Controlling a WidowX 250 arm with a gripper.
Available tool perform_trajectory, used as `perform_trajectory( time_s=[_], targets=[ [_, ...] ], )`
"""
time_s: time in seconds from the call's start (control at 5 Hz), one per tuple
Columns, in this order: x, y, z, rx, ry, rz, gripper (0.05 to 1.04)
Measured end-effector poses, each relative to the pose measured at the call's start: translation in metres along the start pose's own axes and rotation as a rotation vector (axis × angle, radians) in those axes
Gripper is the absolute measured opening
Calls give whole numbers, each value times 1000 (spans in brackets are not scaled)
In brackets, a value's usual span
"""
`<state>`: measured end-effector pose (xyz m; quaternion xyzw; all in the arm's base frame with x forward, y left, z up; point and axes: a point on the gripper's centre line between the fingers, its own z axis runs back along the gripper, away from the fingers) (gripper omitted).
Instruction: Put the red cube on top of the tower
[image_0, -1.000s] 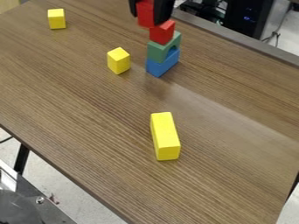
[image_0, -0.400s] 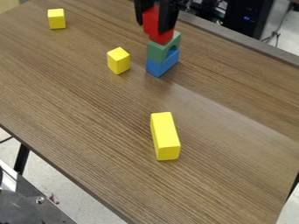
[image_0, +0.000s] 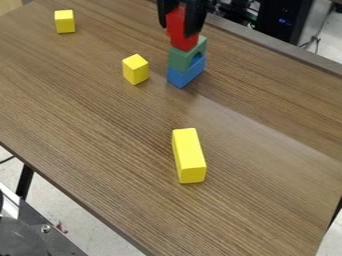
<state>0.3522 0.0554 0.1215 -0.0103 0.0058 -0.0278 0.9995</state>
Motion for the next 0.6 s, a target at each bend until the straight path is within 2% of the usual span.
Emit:
perform_trajectory(
  time_s=[0.4,0.6],
  targets=[
    [6,1,8,2,-18,0,592],
    [9,2,3,2,-8,0,592]
  ],
)
